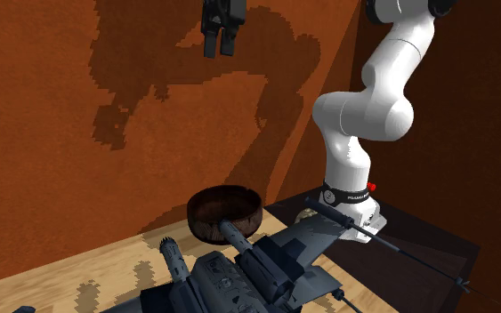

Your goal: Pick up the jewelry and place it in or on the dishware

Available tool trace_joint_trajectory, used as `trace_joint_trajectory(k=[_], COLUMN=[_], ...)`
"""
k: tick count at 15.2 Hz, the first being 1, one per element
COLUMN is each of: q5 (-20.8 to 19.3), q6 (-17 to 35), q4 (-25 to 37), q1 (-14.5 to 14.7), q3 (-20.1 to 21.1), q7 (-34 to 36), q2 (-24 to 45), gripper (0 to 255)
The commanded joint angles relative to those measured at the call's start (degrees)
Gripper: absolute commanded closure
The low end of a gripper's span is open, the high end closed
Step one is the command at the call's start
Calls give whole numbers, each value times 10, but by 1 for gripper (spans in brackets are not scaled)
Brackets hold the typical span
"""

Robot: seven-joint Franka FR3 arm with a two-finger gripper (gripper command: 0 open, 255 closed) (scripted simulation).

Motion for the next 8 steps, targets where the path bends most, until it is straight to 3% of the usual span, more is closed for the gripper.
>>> trace_joint_trajectory(k=[1, 8], q5=[0, 11], q6=[0, 33], q4=[0, -137], q1=[0, -20], q3=[0, 78], q7=[0, 145], q2=[0, -60], gripper=[0, 0])
